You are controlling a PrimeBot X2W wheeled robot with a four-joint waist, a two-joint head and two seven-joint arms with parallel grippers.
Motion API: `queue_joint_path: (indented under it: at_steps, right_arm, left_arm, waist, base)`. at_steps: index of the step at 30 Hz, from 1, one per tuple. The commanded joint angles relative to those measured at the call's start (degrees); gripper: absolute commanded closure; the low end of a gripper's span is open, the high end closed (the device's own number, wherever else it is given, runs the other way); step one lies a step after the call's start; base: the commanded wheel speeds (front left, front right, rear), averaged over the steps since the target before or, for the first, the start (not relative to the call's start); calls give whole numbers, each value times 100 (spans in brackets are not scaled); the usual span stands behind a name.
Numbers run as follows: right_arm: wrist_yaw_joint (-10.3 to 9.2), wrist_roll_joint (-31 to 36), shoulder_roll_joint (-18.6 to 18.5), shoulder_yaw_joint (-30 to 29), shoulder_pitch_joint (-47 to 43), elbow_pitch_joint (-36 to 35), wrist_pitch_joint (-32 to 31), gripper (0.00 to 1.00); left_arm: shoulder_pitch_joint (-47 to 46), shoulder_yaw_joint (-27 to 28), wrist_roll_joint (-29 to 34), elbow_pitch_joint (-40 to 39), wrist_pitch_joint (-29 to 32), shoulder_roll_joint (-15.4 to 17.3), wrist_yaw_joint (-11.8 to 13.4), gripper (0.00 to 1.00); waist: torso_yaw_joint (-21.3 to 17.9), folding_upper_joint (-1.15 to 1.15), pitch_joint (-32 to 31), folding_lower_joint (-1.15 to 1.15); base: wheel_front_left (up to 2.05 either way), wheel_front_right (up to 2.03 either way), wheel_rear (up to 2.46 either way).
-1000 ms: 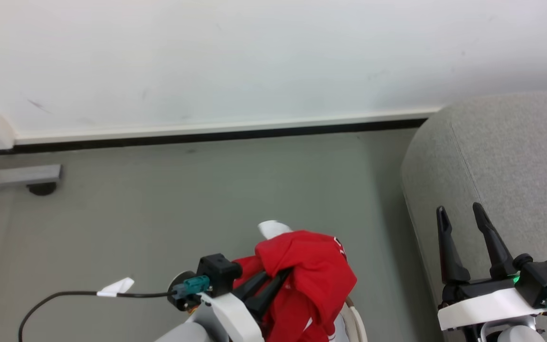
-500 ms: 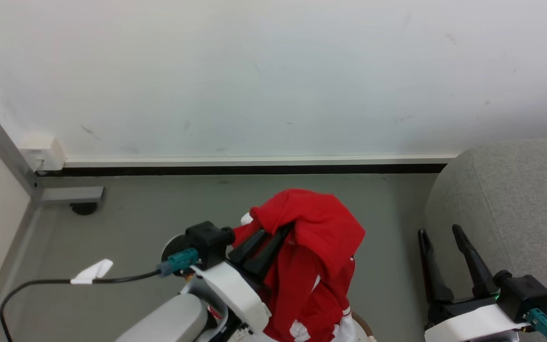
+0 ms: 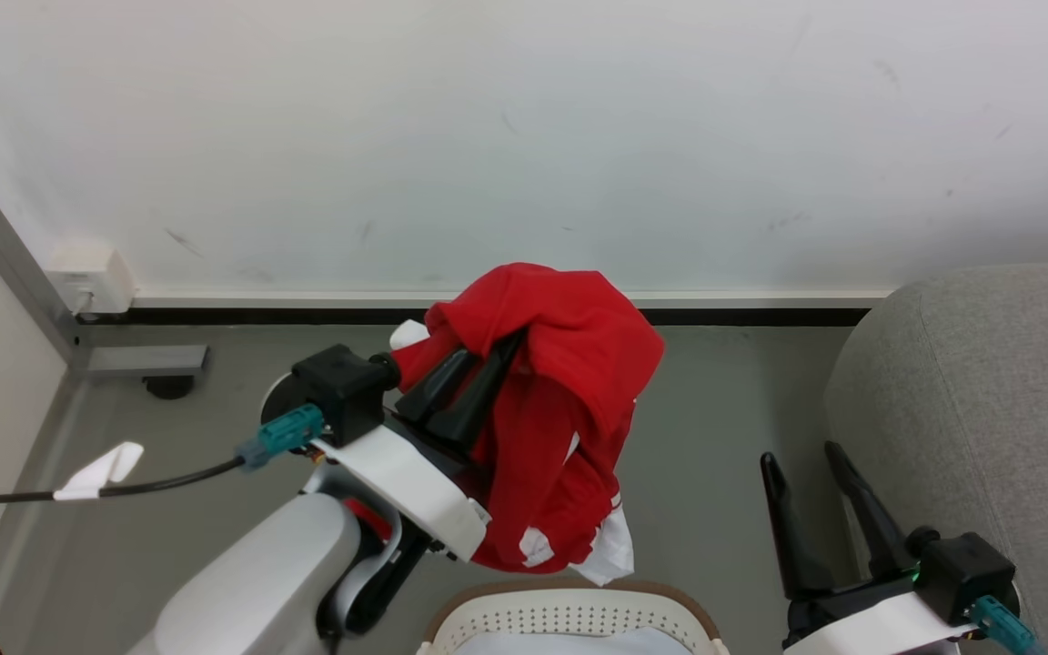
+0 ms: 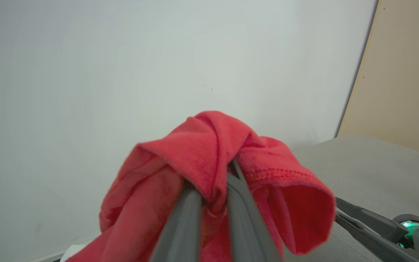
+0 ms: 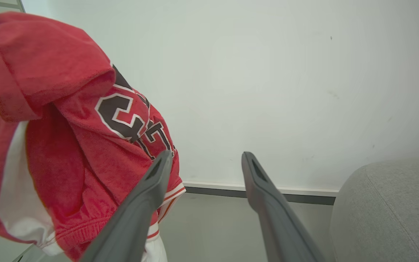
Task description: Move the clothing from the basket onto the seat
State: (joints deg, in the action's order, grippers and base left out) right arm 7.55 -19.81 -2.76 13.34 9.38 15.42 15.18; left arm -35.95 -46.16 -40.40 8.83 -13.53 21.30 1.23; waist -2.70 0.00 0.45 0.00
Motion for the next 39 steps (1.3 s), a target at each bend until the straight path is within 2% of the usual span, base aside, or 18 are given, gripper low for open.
queue_joint_path:
  at_steps: [1, 9, 16, 22, 39]
  right_arm:
    - [-12, -22, -22, 56, 55, 29, -5, 0]
    - [-12, 138, -23, 440, 162, 157, -5, 0]
    - [-12, 532, -22, 1215, 299, 583, -5, 0]
    - [-12, 721, -23, 1594, 464, 991, -5, 0]
    - [-12, 730, -22, 1626, 1055, 1995, -4, 0]
  left_arm:
    - [-75, 43, -34, -28, 4, 50, 12, 100]
    - [-168, 90, -72, -19, -5, 65, 4, 100]
    - [-270, 97, -111, -12, -17, 6, -33, 100]
    - [-422, 52, -88, 1, 13, -86, -67, 100]
    - [-432, -347, -40, -122, 116, -471, -145, 100]
  waist:
    - [-3, 0, 14, 0]
    - [31, 0, 91, 0]
    - [147, 0, 98, 0]
    - [343, 0, 49, 0]
    - [1038, 0, -131, 0]
  base:
    - [0, 0, 0]
    - [0, 0, 0]
    - [0, 0, 0]
    - [0, 0, 0]
    - [0, 0, 0]
